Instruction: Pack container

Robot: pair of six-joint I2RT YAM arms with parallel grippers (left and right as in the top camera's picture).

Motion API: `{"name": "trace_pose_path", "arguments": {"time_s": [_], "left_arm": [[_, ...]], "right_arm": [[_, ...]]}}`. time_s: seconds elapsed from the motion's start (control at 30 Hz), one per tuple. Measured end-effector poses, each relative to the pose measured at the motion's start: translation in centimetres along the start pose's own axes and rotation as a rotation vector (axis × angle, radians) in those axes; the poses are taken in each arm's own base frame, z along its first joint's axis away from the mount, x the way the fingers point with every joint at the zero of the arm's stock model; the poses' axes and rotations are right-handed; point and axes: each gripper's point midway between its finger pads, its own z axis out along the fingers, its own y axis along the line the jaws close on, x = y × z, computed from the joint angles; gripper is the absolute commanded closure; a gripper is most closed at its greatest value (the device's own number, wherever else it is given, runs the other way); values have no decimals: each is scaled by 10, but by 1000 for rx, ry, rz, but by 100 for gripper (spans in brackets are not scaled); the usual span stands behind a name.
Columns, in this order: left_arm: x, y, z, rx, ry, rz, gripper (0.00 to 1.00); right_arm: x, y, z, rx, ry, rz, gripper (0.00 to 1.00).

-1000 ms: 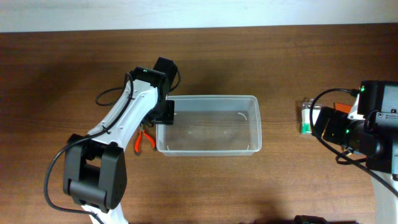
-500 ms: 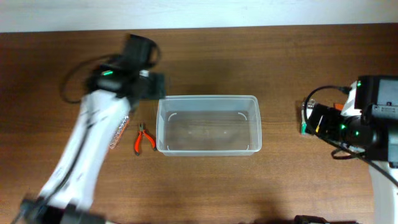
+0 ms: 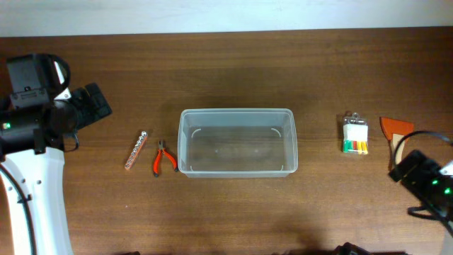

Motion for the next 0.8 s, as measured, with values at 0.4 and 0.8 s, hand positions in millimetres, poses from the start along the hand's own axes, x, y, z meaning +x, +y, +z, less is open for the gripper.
{"name": "trace_pose_path", "arguments": {"time_s": [0.4,0.8], "left_arm": [[14,-6,19,38,59,-5,1],[12,-6,19,39,51,-6,1]], "right_arm": [[-65,28,102,-16,178,-285,1],[-44,111,217,-32,376,-697,1]]}}
